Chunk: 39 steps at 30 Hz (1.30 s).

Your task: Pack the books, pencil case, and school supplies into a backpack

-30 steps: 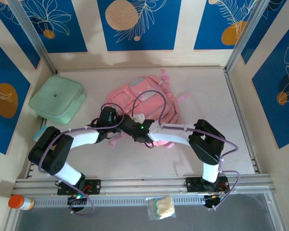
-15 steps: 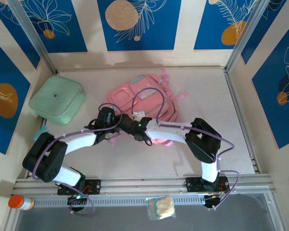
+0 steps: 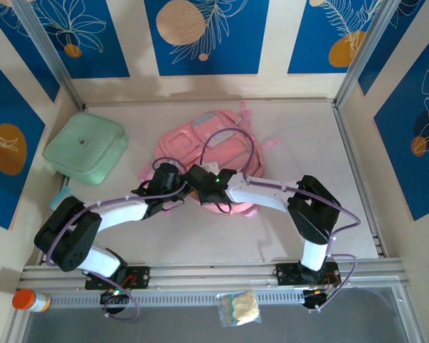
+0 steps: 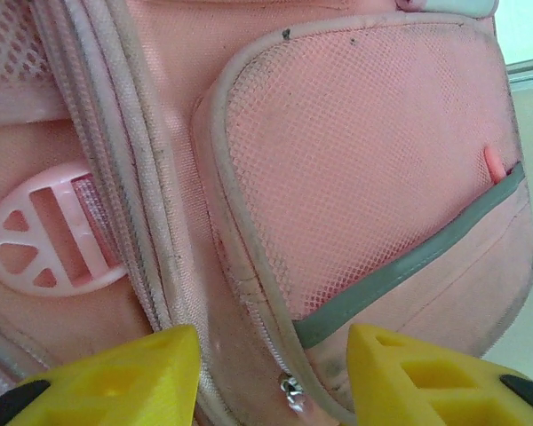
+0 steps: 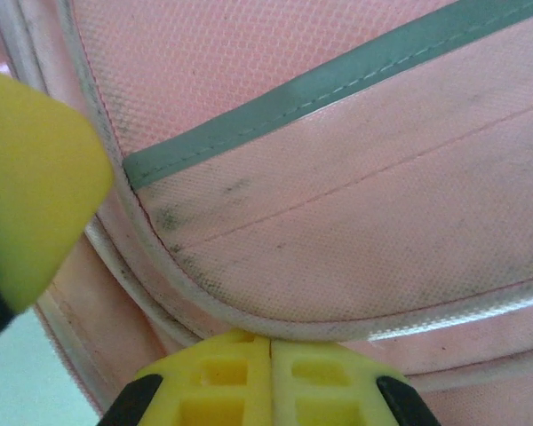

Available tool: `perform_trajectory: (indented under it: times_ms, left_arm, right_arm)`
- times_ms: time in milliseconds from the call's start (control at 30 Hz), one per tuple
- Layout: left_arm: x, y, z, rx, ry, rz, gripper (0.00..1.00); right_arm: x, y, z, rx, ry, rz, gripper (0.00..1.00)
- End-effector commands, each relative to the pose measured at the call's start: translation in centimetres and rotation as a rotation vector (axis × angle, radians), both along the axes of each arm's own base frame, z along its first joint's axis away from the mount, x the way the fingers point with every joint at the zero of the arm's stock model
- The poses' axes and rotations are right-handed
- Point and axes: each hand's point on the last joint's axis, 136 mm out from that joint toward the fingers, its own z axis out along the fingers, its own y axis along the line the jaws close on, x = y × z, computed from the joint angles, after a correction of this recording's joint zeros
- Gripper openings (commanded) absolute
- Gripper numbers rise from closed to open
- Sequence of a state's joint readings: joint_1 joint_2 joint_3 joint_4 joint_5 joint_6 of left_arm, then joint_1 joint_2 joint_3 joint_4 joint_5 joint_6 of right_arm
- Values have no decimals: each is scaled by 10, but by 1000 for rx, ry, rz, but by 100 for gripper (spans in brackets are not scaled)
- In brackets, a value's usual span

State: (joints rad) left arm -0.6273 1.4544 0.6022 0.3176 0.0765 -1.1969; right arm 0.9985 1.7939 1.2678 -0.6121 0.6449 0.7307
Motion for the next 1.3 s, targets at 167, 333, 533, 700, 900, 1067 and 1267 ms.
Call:
perform_trajectory:
  times_ms: [167, 333, 533, 700, 900, 1067, 1267]
  left_arm:
    - [23, -4, 8, -33, -11, 107, 40]
    - [28, -2, 2, -12, 14, 142, 37]
    - [29, 3, -10, -32, 61, 210, 39]
    - [40, -6, -5, -62, 57, 216, 27]
    - [47, -18, 10, -110, 40, 191, 5]
    - [46, -25, 29, -167, 11, 173, 0]
    - [43, -26, 50, -195, -15, 162, 0]
  right_arm:
    - [11, 11, 21, 98, -56, 30, 0]
    - [15, 10, 24, 113, -74, 18, 0]
    - [20, 9, 24, 101, -93, 29, 0]
    - [21, 10, 23, 114, -103, 40, 0]
    - [19, 7, 15, 102, -102, 66, 8]
    - [12, 7, 11, 63, -114, 43, 23]
    - [19, -6, 10, 32, -140, -55, 38]
